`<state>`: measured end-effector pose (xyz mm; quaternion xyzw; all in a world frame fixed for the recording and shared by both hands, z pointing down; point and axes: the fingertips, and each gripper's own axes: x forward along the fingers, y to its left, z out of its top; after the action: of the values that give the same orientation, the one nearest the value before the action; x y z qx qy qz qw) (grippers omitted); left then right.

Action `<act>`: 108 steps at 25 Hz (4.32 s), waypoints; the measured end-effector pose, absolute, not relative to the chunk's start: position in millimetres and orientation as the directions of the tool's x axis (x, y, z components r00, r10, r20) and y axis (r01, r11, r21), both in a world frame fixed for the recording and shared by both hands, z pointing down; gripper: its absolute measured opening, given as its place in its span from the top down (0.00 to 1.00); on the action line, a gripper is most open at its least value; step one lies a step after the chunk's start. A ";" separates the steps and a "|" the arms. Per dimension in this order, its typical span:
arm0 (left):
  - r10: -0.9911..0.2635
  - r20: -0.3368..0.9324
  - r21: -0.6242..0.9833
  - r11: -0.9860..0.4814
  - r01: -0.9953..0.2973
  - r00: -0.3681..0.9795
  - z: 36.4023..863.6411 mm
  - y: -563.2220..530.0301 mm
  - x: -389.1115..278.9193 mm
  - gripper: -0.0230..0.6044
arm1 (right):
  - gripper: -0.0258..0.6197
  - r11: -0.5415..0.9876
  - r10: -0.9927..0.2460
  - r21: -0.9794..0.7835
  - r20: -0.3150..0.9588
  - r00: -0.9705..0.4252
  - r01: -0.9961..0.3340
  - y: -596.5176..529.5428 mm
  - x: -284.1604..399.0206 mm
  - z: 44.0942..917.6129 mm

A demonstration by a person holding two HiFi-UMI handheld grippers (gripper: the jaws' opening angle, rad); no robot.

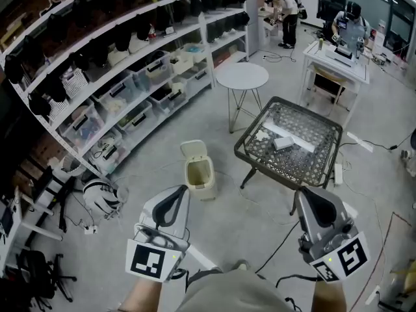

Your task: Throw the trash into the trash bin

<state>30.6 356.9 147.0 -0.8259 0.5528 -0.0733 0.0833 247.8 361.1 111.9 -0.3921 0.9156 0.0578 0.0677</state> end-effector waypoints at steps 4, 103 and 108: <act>-0.927 0.039 -0.218 -0.373 -0.902 0.374 152.8 354.5 40.0 0.96 | 0.89 0.648 -0.746 0.013 -0.193 -0.637 -0.762 351.3 265.0 115.7; -0.645 0.579 0.060 -0.576 -0.815 0.499 504.8 -226.5 41.5 0.96 | 0.51 0.437 -0.580 -0.202 0.682 -0.446 -0.877 -238.6 222.4 640.0; -0.591 0.631 0.099 -0.581 -0.808 0.502 547.1 -220.9 48.6 0.96 | 0.51 0.361 -0.527 -0.190 0.767 -0.367 -0.913 -233.3 239.8 696.5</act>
<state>48.6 -220.9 547.1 -0.8443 0.4143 -0.2782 -0.1949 239.8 -233.3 696.5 -0.4704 0.7651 -0.3135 -0.3083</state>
